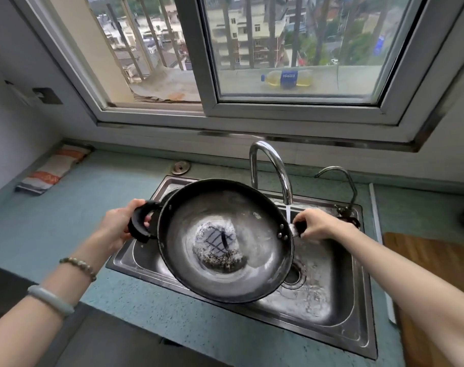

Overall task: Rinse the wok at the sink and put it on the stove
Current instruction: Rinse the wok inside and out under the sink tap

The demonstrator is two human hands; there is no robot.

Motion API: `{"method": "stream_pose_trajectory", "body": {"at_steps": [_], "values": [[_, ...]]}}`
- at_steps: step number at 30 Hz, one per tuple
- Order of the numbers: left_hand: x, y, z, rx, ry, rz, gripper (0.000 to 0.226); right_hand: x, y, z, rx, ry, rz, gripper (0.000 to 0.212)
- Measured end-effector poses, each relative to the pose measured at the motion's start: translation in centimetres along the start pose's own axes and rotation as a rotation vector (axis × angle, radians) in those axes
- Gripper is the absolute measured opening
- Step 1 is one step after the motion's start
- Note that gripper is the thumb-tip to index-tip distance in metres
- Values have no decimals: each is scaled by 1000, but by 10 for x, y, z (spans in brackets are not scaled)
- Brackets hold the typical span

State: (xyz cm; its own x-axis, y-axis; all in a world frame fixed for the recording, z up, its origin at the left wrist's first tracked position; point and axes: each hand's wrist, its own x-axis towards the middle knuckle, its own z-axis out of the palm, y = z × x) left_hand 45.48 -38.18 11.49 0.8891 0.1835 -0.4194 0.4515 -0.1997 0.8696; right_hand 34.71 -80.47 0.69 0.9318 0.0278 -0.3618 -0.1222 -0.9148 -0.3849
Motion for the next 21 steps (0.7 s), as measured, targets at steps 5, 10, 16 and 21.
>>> {"method": "stream_pose_trajectory", "body": {"at_steps": [5, 10, 16, 21], "values": [[12, -36, 19, 17, -91, -70, 23, -26, 12, -12, -67, -22, 105, 40], [21, -70, 55, 60, -210, -110, 32, -68, 31, -25, -128, -50, 212, 39], [19, -105, 119, 98, -337, -171, 31, -118, 49, -50, -162, -102, 351, 22], [18, -128, 158, -5, -466, -275, 26, -142, 65, -60, -232, -19, 431, 25]]}}
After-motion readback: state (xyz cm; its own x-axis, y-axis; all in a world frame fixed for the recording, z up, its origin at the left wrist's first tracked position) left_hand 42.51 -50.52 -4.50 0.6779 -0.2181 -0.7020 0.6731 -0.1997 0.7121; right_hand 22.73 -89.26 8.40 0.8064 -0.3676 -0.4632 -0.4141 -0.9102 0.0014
